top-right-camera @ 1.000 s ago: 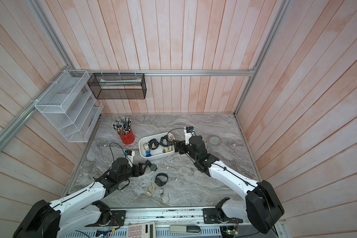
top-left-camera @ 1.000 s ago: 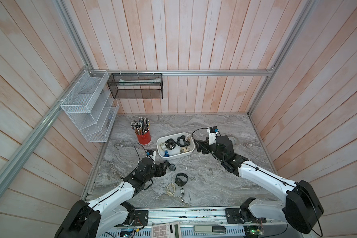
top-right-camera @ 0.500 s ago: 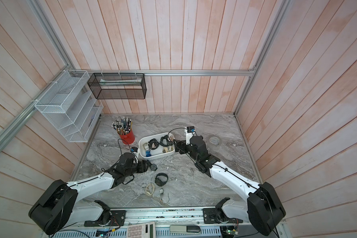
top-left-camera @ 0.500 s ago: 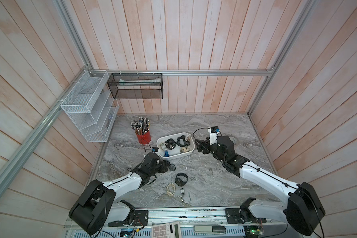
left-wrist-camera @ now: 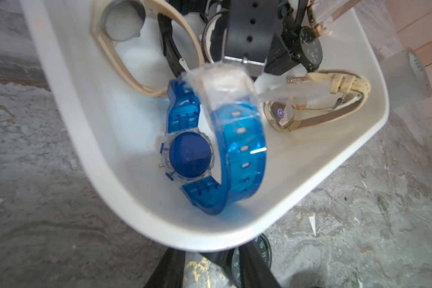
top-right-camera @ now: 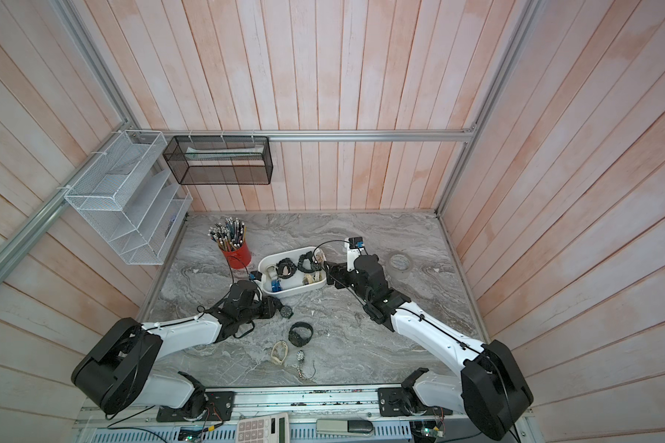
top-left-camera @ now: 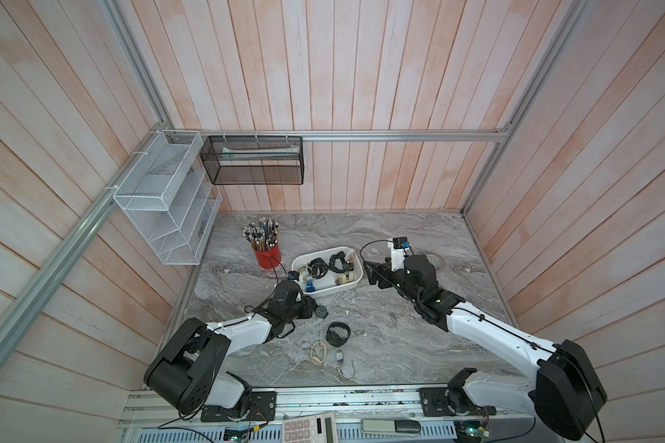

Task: Put the watch into the storage box
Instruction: Pick up the watch at the center of the board.

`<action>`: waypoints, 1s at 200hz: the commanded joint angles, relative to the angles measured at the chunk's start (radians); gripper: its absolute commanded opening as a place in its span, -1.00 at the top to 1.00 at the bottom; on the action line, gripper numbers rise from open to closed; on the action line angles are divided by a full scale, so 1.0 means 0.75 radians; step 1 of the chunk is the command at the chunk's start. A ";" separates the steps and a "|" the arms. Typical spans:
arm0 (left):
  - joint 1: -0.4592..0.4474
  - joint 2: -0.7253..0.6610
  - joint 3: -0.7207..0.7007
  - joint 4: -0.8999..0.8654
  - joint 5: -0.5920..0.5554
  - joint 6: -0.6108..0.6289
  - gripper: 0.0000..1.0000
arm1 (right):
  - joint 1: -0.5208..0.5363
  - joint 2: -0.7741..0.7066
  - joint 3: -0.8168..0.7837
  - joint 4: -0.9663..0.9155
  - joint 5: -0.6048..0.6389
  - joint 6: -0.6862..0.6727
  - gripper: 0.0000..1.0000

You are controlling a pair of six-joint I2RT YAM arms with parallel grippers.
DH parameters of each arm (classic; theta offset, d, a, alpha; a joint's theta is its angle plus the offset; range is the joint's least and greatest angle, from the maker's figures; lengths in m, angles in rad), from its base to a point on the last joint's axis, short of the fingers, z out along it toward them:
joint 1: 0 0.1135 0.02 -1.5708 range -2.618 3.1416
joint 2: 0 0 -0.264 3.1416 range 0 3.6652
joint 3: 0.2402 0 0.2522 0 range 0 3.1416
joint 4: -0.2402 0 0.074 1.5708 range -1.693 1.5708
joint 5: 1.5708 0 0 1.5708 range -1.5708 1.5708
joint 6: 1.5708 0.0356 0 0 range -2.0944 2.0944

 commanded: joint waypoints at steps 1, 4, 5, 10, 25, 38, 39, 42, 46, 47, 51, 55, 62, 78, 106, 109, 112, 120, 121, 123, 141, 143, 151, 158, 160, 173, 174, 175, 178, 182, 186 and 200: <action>0.003 0.004 0.023 0.026 0.031 0.012 0.51 | -0.006 -0.006 -0.013 0.023 0.023 -0.010 -0.74; 0.003 0.002 0.022 0.025 0.032 0.012 0.54 | -0.006 -0.006 -0.013 0.024 0.024 -0.010 -0.74; 0.003 0.002 0.021 0.025 0.032 0.012 0.55 | -0.006 -0.006 -0.015 0.024 0.024 -0.010 -0.73; 0.003 -0.005 0.018 0.023 0.034 0.012 0.60 | -0.006 -0.006 -0.018 0.025 0.027 -0.010 -0.74; 0.002 -0.029 0.016 0.004 0.037 0.011 0.75 | -0.006 -0.007 -0.019 0.022 0.028 -0.008 -0.73; 0.002 -0.060 0.014 -0.013 0.038 0.010 0.86 | -0.008 -0.010 -0.021 0.023 0.024 -0.006 -0.74; 0.002 -0.062 0.013 -0.014 0.037 0.010 0.87 | -0.007 -0.010 -0.021 0.024 0.024 -0.007 -0.74; 0.002 -0.071 0.013 -0.017 0.038 0.012 0.90 | -0.009 -0.010 -0.021 0.026 0.022 -0.007 -0.74; 0.002 -0.081 0.009 -0.020 0.038 0.011 0.92 | -0.009 -0.010 -0.022 0.026 0.022 -0.008 -0.73; 0.003 -0.083 0.010 -0.021 0.037 0.011 0.93 | -0.009 -0.010 -0.022 0.026 0.022 -0.008 -0.74; 0.002 -0.092 0.009 -0.023 0.037 0.009 0.95 | -0.009 -0.010 -0.023 0.029 0.025 -0.008 -0.74; 0.002 -0.104 0.008 -0.024 0.037 0.009 0.97 | -0.009 -0.008 -0.024 0.031 0.026 -0.009 -0.74; 0.003 -0.122 0.004 -0.031 0.035 0.008 1.00 | -0.010 -0.007 -0.027 0.032 0.026 -0.007 -0.73; 0.001 -0.159 0.000 -0.045 0.039 -0.001 1.00 | -0.009 -0.006 -0.025 0.032 0.021 -0.002 -0.74; -0.001 -0.239 -0.025 -0.061 0.082 -0.034 1.00 | -0.010 -0.008 -0.027 0.029 0.025 -0.006 -0.74; -0.001 -0.249 -0.030 -0.063 0.085 -0.038 1.00 | -0.010 -0.008 -0.027 0.028 0.027 -0.006 -0.74; -0.001 -0.259 -0.032 -0.065 0.089 -0.040 1.00 | -0.009 -0.008 -0.027 0.027 0.028 -0.004 -0.74; -0.003 -0.288 -0.040 -0.078 0.092 -0.047 1.00 | -0.009 -0.010 -0.028 0.025 0.028 -0.004 -0.74; -0.003 -0.293 -0.040 -0.082 0.092 -0.048 1.00 | -0.008 -0.010 -0.027 0.024 0.028 -0.003 -0.73; -0.004 -0.300 -0.042 -0.087 0.095 -0.050 1.00 | -0.008 -0.012 -0.027 0.024 0.027 -0.003 -0.73; -0.010 -0.378 -0.046 -0.139 0.104 -0.052 1.00 | -0.009 -0.017 -0.030 0.027 0.028 -0.001 -0.73; -0.012 -0.389 -0.045 -0.145 0.104 -0.051 1.00 | -0.008 -0.017 -0.030 0.028 0.028 -0.003 -0.74; -0.014 -0.425 -0.046 -0.167 0.106 -0.050 1.00 | -0.010 -0.015 -0.031 0.029 0.028 -0.003 -0.74; -0.019 -0.458 -0.047 -0.182 0.104 -0.049 1.00 | -0.011 -0.014 -0.031 0.026 0.026 -0.001 -0.74; -0.021 -0.465 -0.046 -0.189 0.104 -0.049 1.00 | -0.011 -0.015 -0.031 0.026 0.027 -0.002 -0.73; -0.022 -0.517 -0.040 -0.223 0.112 -0.050 1.00 | -0.011 -0.015 -0.029 0.029 0.021 0.003 -0.74; -0.022 -0.521 -0.039 -0.225 0.113 -0.051 1.00 | -0.011 -0.015 -0.030 0.030 0.021 0.004 -0.74; -0.023 -0.525 -0.038 -0.227 0.114 -0.052 1.00 | -0.011 -0.015 -0.030 0.029 0.021 0.004 -0.74; -0.022 -0.535 -0.036 -0.233 0.118 -0.054 1.00 | -0.011 -0.015 -0.029 0.029 0.021 0.005 -0.74; -0.023 -0.549 -0.035 -0.236 0.125 -0.053 1.00 | -0.012 -0.015 -0.029 0.030 0.018 0.004 -0.73; -0.024 -0.561 -0.034 -0.239 0.130 -0.056 1.00 | -0.011 -0.015 -0.028 0.031 0.018 0.004 -0.74; -0.026 -0.596 -0.023 -0.243 0.145 -0.058 1.00 | -0.012 -0.013 -0.029 0.034 0.020 0.004 -0.74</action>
